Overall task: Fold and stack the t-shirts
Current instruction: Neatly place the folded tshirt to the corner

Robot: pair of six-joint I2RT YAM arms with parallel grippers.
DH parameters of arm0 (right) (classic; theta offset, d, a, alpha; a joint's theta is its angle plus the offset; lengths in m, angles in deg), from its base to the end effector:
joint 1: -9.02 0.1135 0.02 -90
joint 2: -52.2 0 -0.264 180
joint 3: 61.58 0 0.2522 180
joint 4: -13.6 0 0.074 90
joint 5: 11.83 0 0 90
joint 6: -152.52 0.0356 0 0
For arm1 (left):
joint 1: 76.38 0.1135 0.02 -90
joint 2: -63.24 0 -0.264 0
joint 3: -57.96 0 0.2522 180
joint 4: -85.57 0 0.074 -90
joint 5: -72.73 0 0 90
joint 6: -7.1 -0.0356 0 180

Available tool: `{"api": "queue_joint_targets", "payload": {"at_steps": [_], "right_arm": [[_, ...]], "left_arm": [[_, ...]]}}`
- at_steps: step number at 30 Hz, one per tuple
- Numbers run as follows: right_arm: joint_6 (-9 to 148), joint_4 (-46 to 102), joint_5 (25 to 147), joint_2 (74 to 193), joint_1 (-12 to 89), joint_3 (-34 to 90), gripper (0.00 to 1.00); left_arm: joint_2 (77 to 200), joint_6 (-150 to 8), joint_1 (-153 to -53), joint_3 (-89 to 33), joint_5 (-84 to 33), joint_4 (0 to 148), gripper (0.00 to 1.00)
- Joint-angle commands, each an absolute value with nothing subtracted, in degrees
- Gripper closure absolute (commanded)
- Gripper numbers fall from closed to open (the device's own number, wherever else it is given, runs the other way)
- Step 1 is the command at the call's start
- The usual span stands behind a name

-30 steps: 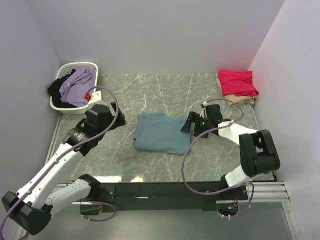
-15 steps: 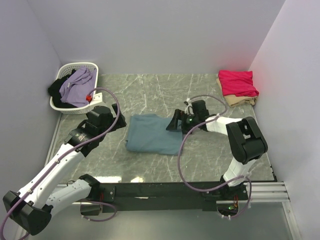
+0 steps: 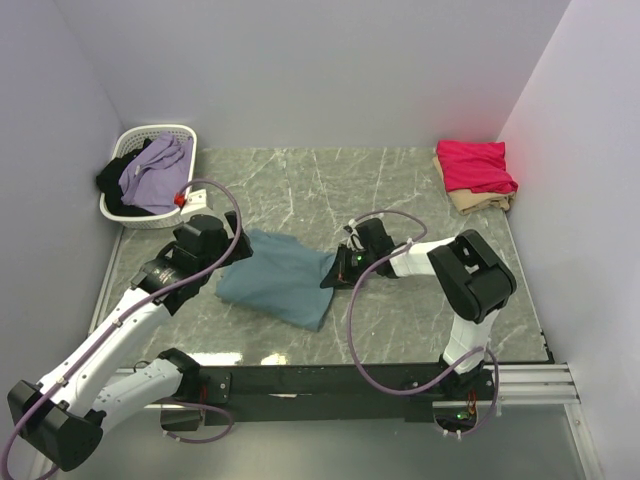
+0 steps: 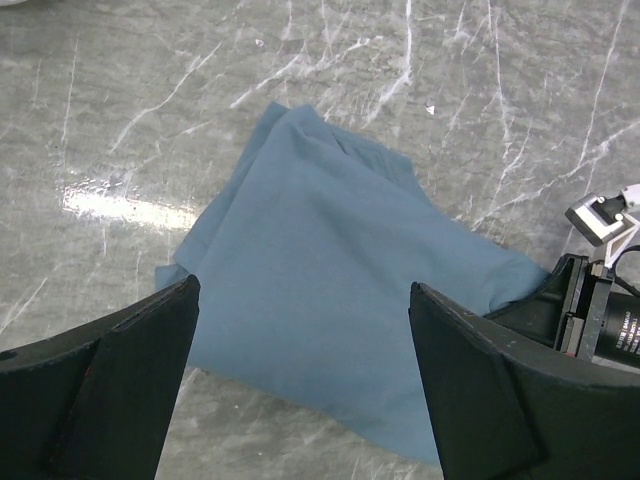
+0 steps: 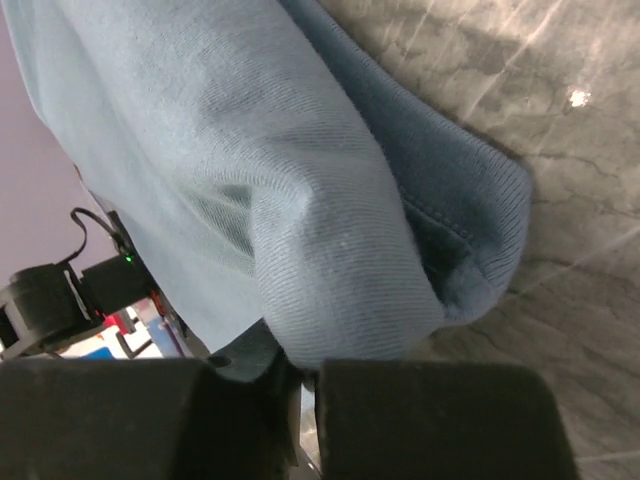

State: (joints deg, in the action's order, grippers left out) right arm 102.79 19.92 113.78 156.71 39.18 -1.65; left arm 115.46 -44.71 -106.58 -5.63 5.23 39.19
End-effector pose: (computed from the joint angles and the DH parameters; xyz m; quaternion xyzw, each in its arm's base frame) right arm 0.2755 0.1841 0.1122 -0.0229 0.9027 0.4191 0.0941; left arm 0.1737 -0.0853 0.3106 -0.1505 0.8616 -0.1113 0.4718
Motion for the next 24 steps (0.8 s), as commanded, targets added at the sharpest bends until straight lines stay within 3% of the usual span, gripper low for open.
{"api": "queue_joint_targets", "payload": {"at_steps": [1, 12, 21, 24], "right_arm": [[103.0, 25.5, 103.1, 160.1, 40.4, -2.8, 1.0], [97.8, 33.8, 92.2, 147.6, 35.7, 4.7, 1.0], [91.1, 44.4, 86.0, 154.5, 25.1, 30.5, 1.0], [90.6, 48.7, 83.1, 161.7, 22.5, 47.6, 1.0]], "left_arm": [[116.1, -45.0, -106.6, -5.6, 6.4, 39.6, 0.09], [118.7, -44.6, -106.5, -5.9, 3.7, 42.1, 0.09], [121.2, -45.3, -106.5, -6.0, -0.1, 46.9, 0.09], [123.3, -45.8, -106.4, -6.6, -1.4, 48.3, 0.09]]}}
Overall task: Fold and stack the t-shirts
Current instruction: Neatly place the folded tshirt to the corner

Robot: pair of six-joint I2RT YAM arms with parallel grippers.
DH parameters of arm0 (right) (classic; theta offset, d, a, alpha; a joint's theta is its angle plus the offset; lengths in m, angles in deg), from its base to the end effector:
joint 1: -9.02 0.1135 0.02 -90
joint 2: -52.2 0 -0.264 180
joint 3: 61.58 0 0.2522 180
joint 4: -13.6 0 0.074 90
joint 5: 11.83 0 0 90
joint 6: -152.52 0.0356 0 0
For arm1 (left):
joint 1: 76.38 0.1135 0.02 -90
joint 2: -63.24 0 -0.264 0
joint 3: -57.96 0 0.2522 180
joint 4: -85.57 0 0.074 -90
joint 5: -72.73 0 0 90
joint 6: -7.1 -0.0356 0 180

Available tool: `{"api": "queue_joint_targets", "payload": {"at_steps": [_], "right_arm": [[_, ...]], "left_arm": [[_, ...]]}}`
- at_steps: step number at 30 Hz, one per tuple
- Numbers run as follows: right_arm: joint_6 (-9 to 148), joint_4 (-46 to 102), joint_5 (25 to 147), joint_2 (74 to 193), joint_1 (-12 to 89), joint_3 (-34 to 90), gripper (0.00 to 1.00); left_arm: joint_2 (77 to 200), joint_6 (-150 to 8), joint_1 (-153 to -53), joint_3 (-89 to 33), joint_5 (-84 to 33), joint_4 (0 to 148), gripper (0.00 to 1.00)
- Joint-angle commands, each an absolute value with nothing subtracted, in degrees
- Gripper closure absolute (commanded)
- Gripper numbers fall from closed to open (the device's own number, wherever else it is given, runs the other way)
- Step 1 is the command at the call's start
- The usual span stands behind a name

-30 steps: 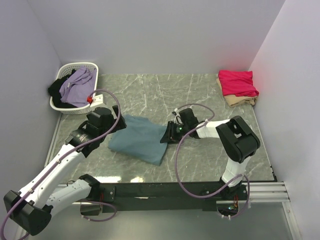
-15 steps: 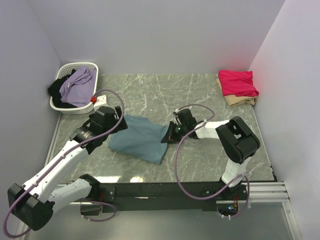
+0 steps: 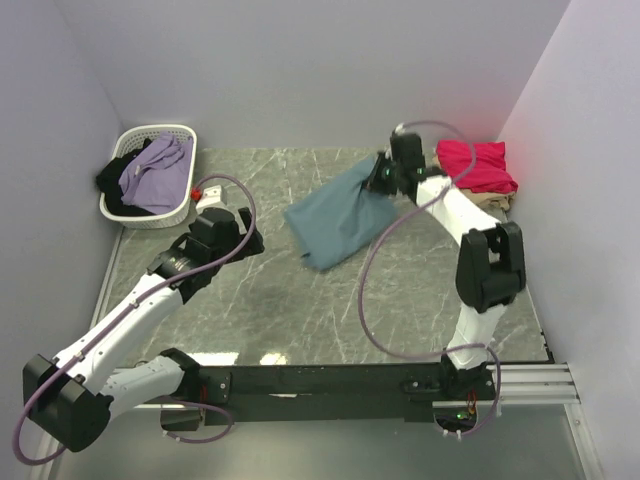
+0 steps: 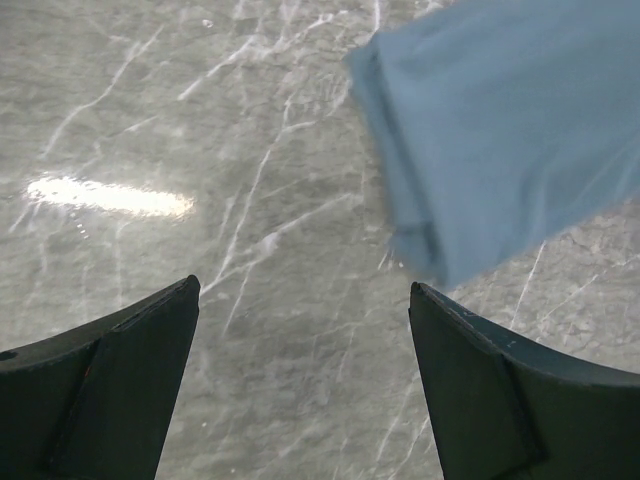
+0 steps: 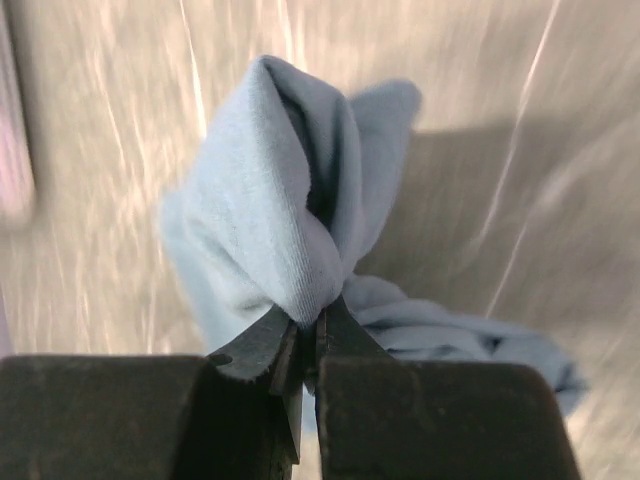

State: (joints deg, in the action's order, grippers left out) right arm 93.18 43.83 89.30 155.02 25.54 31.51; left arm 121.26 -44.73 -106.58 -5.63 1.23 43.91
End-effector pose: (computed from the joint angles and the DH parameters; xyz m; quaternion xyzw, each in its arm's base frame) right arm 0.3917 0.1234 0.2583 0.0703 0.9001 0.2490 0.3506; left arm 0.1943 -0.1000 0.2984 -0.1338 0.8726 -0.1329 0.4506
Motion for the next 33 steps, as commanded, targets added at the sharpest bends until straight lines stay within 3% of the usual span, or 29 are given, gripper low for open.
{"api": "queue_joint_targets", "payload": {"at_steps": [1, 5, 6, 9, 18, 31, 33], "right_arm": [[91.4, 49.5, 82.4, 165.8, 21.7, 51.4, 1.0], [93.2, 57.3, 79.8, 179.9, 18.3, 76.7, 1.0], [94.0, 61.5, 79.5, 182.9, 16.6, 88.6, 1.0], [97.8, 63.0, 75.1, 190.7, 14.1, 99.0, 1.0], [103.9, 43.9, 60.3, 182.5, 7.3, 75.3, 1.0], [99.4, 29.9, 48.7, 181.6, 5.2, 71.4, 1.0], [99.3, 22.7, 45.9, 177.8, 5.8, 63.7, 1.0]], "left_arm": [[123.8, -46.0, -106.4, -6.8, -1.8, 48.8, 0.09], [126.9, -47.2, -106.4, -8.1, -2.6, 49.8, 0.09], [127.8, -47.7, -106.4, -8.3, -2.9, 50.1, 0.09], [129.6, -48.1, -106.2, -8.6, -4.0, 51.2, 0.09], [134.1, -49.2, -106.0, -10.5, -6.3, 52.6, 0.09], [138.3, -48.9, -105.7, -12.9, -7.6, 52.8, 0.09], [139.5, -48.6, -105.7, -14.1, -8.0, 52.6, 0.09]]}}
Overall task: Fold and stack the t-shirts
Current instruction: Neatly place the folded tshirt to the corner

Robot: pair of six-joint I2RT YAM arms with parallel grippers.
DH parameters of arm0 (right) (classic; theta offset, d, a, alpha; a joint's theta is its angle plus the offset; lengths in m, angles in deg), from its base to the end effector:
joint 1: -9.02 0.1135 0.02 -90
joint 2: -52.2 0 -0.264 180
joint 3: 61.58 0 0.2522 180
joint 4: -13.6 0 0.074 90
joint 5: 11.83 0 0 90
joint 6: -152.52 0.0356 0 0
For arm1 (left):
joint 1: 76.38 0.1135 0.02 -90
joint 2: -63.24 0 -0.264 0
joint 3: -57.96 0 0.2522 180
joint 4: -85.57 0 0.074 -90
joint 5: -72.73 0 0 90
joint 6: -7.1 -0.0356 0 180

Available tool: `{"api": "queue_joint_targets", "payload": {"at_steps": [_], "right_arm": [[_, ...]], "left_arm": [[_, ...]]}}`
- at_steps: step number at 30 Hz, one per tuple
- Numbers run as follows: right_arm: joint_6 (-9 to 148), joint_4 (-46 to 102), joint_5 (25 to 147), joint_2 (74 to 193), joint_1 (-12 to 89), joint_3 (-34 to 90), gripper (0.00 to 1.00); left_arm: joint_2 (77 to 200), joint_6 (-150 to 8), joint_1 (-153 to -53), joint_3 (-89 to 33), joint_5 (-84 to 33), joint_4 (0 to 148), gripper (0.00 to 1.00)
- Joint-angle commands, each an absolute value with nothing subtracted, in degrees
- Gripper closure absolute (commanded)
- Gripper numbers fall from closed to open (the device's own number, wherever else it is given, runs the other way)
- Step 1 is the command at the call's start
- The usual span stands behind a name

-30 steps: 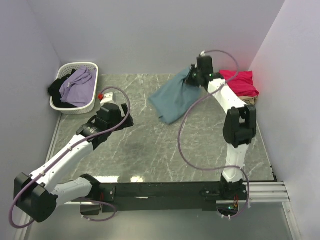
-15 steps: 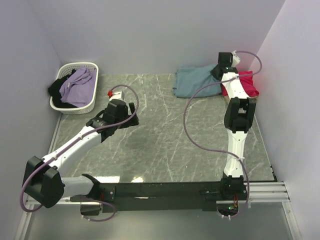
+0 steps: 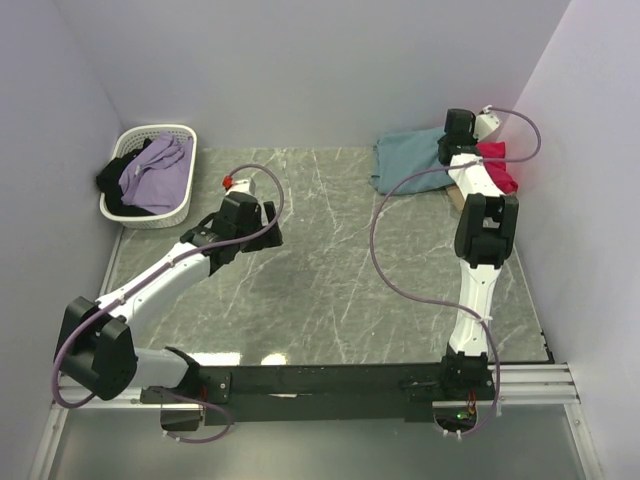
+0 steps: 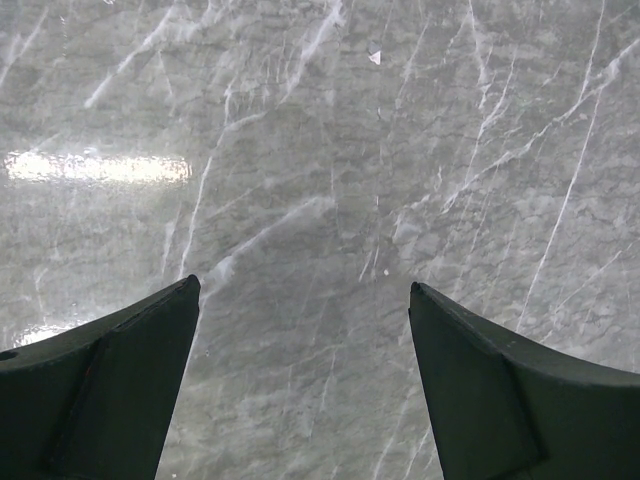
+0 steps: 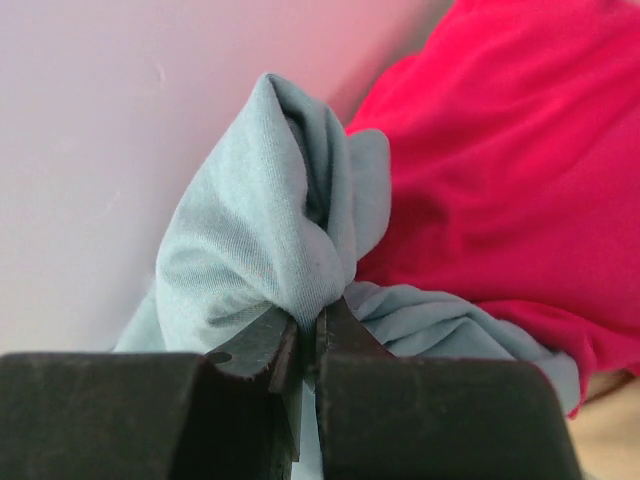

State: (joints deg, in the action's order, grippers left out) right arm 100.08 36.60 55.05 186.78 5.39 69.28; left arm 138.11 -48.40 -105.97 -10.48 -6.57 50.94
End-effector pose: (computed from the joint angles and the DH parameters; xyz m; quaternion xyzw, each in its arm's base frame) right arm 0.5503 -0.0489 0.2372 0.3918 0.7438 -0.0132 0.5414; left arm 0.2501 -0.1344 0.2685 -0.0774 0.9037 -0.1469 0.3946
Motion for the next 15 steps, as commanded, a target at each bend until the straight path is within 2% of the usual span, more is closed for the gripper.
{"api": "queue_joint_targets", "payload": {"at_steps": [1, 4, 10, 15], "right_arm": [[99.3, 20.0, 43.5, 176.8, 5.6, 61.2, 1.0], [99.8, 22.8, 39.6, 178.3, 5.3, 63.8, 1.0], [87.4, 10.1, 36.4, 177.9, 5.3, 58.8, 1.0], [74.7, 2.1, 23.2, 180.2, 5.8, 58.8, 1.0]], "left_arm": [[139.8, -48.7, -105.7, -14.4, -8.2, 52.4, 0.09], [140.5, -48.8, -105.8, -15.2, -8.7, 52.1, 0.1], [140.8, -48.7, -105.7, -15.7, -8.1, 51.3, 0.09], [141.9, -47.7, -105.8, -16.1, -9.6, 52.2, 0.1]]}}
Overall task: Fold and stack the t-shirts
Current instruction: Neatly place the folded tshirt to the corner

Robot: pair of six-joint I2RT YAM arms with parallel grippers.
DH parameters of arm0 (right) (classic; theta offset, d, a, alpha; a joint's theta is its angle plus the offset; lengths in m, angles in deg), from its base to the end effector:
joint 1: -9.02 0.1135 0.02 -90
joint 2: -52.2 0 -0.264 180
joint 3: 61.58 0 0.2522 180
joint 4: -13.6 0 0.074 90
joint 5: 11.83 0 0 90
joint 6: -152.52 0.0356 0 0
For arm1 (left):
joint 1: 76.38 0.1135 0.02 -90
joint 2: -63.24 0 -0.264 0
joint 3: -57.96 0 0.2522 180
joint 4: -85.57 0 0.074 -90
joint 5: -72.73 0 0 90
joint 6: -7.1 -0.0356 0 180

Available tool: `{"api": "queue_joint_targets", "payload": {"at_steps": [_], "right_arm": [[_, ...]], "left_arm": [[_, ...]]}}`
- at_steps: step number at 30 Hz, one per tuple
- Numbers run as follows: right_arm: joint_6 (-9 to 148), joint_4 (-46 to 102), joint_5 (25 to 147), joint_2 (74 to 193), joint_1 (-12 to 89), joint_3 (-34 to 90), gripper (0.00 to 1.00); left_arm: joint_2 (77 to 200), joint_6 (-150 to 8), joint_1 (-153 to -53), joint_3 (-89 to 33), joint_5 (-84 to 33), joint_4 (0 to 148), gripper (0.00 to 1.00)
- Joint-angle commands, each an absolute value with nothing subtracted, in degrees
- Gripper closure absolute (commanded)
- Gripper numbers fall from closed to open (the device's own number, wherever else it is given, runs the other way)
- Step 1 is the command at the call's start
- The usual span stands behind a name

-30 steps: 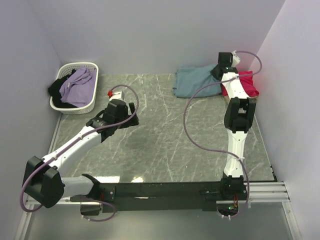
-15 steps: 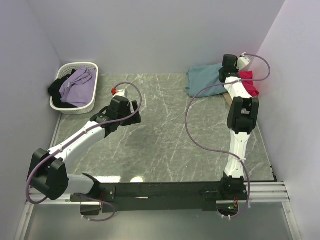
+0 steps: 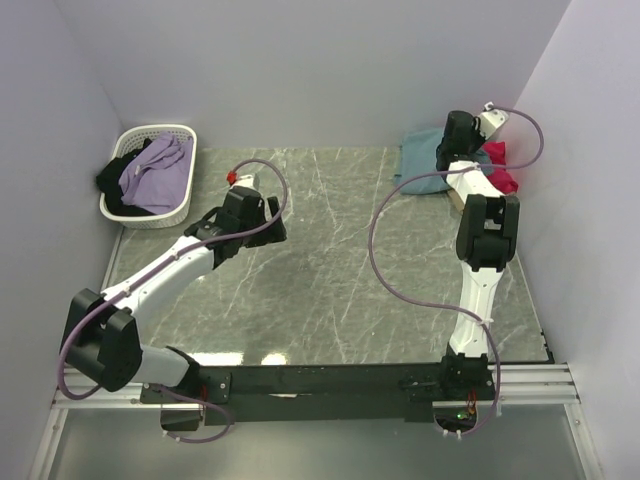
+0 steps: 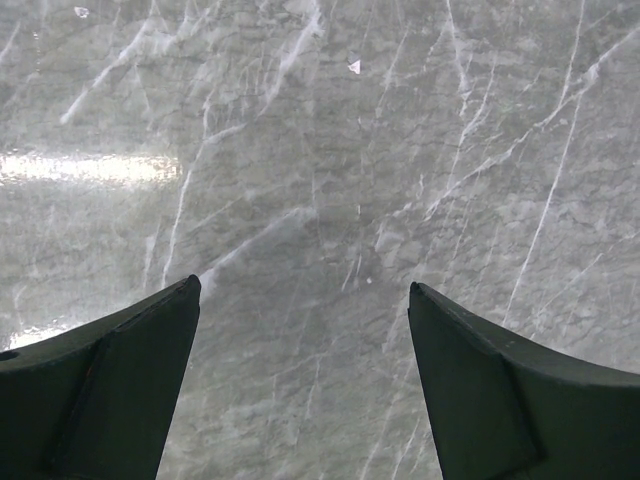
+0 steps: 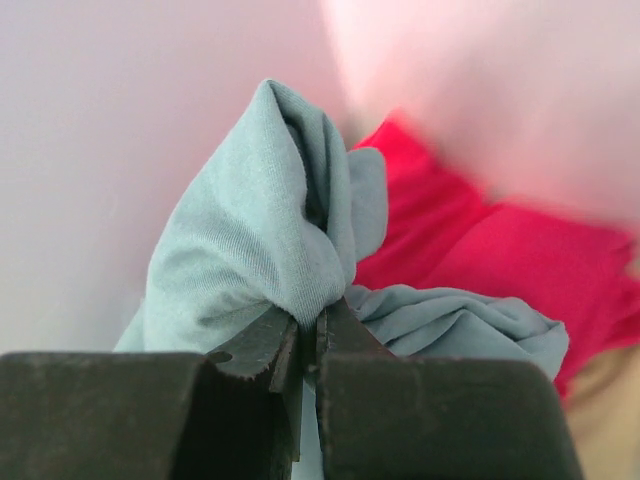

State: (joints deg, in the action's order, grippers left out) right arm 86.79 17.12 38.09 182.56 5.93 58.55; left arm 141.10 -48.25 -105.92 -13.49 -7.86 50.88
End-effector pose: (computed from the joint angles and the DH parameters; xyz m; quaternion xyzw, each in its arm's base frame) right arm 0.5355 -0.0519 0.2458 0.3803 0.6680 -0.1584 0.6197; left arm 0.2616 -0.1415 0.2717 -0.0744 0.9048 -0.1559 0.3891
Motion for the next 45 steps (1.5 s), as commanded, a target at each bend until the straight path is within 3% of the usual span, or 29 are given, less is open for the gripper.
{"api": "queue_joint_targets", "payload": {"at_steps": [1, 4, 8, 13, 15, 18, 21, 29, 30, 32, 33, 35, 36, 37, 45], "right_arm": [[72.2, 0.1, 20.9, 180.9, 5.9, 59.7, 1.0], [57.4, -10.4, 14.1, 185.0, 6.4, 62.0, 1.0], [41.7, -24.5, 14.3, 187.5, 6.2, 61.4, 1.0], [31.0, -34.2, 13.8, 189.7, 5.6, 61.5, 1.0], [33.2, -24.4, 8.9, 192.9, 4.6, 65.5, 1.0], [34.9, -24.7, 10.0, 194.1, 3.6, 63.0, 1.0], [41.8, -9.0, 7.9, 198.0, 1.6, 74.1, 1.0], [55.2, 13.2, 13.6, 200.4, -0.7, 83.3, 1.0], [55.7, 13.0, 15.0, 199.6, -0.6, 81.8, 0.86], [58.0, 13.9, 16.2, 197.4, -0.6, 78.7, 0.79], [58.9, 14.8, 17.2, 196.8, -0.5, 78.0, 0.6], [61.4, 18.1, 18.2, 195.9, -0.3, 78.2, 0.33], [62.0, 19.0, 19.0, 195.4, -0.1, 78.0, 0.07], [62.4, 19.6, 20.3, 194.7, 0.3, 76.7, 0.01], [56.2, 6.9, 24.6, 187.2, 7.8, 66.5, 0.0]], "left_arm": [[142.3, -47.7, -105.7, -16.3, -9.7, 52.2, 0.1], [143.0, -48.1, -105.8, -17.6, -10.1, 50.9, 0.11], [142.3, -48.0, -105.8, -17.2, -9.8, 50.7, 0.1], [142.8, -47.7, -105.8, -16.4, -10.6, 51.5, 0.1], [143.0, -47.6, -105.7, -16.6, -11.2, 51.6, 0.11], [142.8, -47.8, -105.8, -16.6, -11.1, 51.5, 0.11], [142.9, -48.1, -105.7, -16.9, -10.9, 51.0, 0.11], [142.8, -47.8, -105.8, -16.0, -11.6, 52.0, 0.11], [142.8, -47.8, -105.7, -15.9, -11.7, 52.1, 0.11], [142.7, -47.7, -105.7, -16.0, -11.8, 52.1, 0.11], [142.6, -47.6, -105.7, -16.0, -12.0, 52.1, 0.11], [142.3, -47.6, -105.7, -15.7, -12.2, 52.4, 0.1], [142.1, -47.6, -105.8, -15.7, -12.5, 52.6, 0.1], [141.9, -47.6, -105.7, -15.5, -12.7, 52.8, 0.1], [140.7, -47.5, -105.8, -14.3, -13.8, 53.9, 0.1]]}}
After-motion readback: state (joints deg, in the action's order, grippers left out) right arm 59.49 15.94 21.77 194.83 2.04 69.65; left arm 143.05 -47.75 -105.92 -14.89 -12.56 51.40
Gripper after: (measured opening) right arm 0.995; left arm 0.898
